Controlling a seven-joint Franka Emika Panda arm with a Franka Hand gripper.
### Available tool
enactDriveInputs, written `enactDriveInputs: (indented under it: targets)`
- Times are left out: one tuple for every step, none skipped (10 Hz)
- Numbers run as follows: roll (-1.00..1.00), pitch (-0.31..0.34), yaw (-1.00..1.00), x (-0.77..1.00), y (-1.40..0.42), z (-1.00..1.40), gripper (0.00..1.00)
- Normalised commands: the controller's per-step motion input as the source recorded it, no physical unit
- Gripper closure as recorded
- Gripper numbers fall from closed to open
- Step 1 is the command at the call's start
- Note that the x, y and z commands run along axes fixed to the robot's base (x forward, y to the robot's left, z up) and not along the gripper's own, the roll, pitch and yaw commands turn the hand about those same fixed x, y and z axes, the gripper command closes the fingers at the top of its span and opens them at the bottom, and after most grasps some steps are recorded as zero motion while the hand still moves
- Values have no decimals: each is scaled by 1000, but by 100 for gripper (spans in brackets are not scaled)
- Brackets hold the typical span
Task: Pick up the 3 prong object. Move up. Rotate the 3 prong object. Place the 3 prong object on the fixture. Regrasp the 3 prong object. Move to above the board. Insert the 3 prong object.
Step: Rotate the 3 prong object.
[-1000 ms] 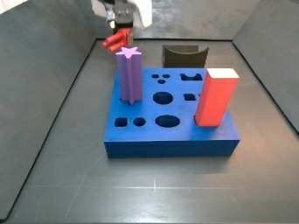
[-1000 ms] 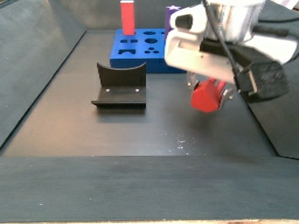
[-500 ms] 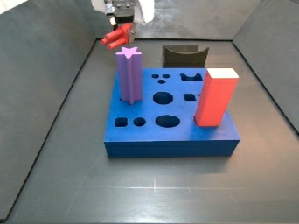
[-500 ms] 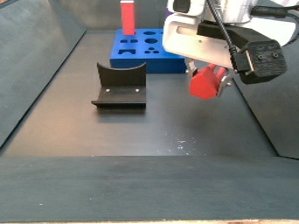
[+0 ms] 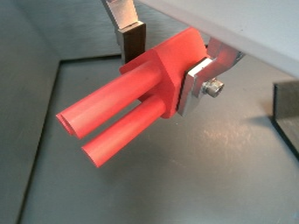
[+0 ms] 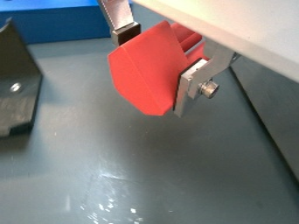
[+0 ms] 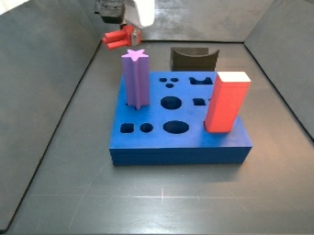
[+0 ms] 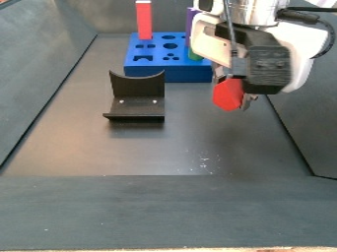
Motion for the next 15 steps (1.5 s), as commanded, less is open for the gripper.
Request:
enactDriveInputs:
  targets:
    - [0,0,-1000,-12,24,-1,100]
    - [0,0,-1000,-12,23,-1,100]
    - [0,0,-1000,-12,22,-1,100]
    - [0,0,-1000,-12,21,-1,100]
    - [0,0,-1000,-12,21,-1,100]
    - [0,1,-1000,-12,21,-1,100]
    - [0,1,-1000,-12,20,-1,100]
    - [0,1,-1000,-12,20,-1,100]
    - [0,1,-1000,-12,20,-1,100]
    - [0,1,-1000,-12,20,-1,100]
    - [0,1,-1000,-12,20,-1,100]
    - [0,1,-1000,-12,20,-1,100]
    - [-1,1,-1000,-12,20,-1,100]
    - [-1,1,-1000,-12,20,-1,100]
    - [-1,1,-1000,-13,20,-2,100]
